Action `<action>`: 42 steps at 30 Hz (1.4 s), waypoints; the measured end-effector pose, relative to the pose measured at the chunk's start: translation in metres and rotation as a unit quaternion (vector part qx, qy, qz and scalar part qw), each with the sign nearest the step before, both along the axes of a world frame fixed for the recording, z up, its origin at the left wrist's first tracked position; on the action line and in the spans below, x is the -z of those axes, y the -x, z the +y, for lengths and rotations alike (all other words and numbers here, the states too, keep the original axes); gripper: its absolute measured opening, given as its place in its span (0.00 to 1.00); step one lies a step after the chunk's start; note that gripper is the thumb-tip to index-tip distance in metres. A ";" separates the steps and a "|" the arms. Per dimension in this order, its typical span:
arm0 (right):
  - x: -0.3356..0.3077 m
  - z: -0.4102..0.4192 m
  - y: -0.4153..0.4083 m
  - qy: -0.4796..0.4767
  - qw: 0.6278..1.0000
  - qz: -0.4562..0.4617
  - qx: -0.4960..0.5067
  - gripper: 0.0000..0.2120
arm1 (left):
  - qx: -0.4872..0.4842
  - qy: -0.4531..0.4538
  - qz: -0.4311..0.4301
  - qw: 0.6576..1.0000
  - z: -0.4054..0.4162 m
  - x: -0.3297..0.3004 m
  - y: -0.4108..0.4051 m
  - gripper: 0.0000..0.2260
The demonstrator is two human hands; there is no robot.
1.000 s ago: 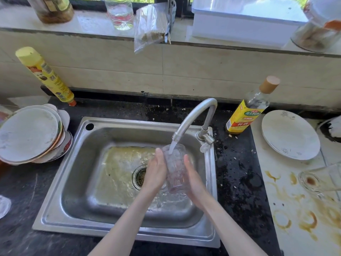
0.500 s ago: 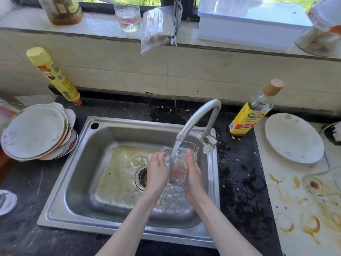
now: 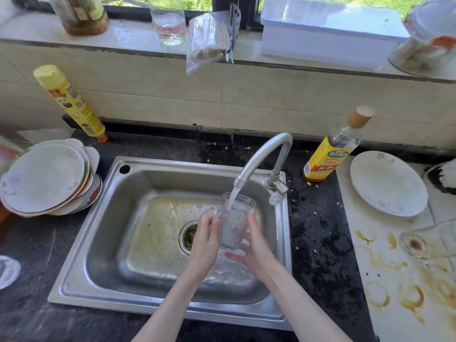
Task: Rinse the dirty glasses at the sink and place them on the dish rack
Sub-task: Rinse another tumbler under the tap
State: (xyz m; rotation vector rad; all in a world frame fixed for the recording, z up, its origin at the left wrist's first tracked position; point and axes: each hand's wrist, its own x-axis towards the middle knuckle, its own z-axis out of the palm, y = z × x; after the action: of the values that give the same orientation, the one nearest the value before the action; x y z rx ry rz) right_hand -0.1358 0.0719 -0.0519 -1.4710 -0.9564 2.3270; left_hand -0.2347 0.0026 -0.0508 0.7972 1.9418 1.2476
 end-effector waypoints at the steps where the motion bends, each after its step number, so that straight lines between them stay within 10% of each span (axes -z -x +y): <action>1: 0.000 0.002 0.000 0.045 0.998 0.020 0.027 0.30 | 0.023 -0.008 -0.001 1.000 -0.003 0.001 0.000 0.07; 6: 0.003 0.017 -0.002 0.105 0.990 0.080 0.054 0.30 | 0.092 0.000 -0.047 0.995 -0.011 0.003 0.005 0.18; 16: -0.010 0.035 0.004 -0.111 0.985 0.087 -0.104 0.25 | 0.031 0.122 -0.142 0.982 0.020 -0.052 0.037 0.16; 24: -0.002 0.022 0.002 -0.214 0.963 -0.017 -0.160 0.44 | -0.037 0.191 -0.162 0.967 0.032 -0.040 0.037 0.13; 30: -0.004 0.000 -0.011 -0.347 0.920 -0.109 -0.143 0.08 | -0.153 0.156 -0.181 0.959 0.035 -0.033 0.029 0.11; 42: 0.001 -0.003 -0.007 -0.296 0.948 -0.036 -0.110 0.14 | -0.041 0.147 -0.253 0.955 0.023 -0.025 0.020 0.11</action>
State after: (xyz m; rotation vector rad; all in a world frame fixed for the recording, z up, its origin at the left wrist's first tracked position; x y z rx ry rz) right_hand -0.1292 0.0686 -0.0526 -1.2443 -1.7277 1.8602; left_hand -0.2551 0.0260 -0.0261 0.2152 1.6870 1.0449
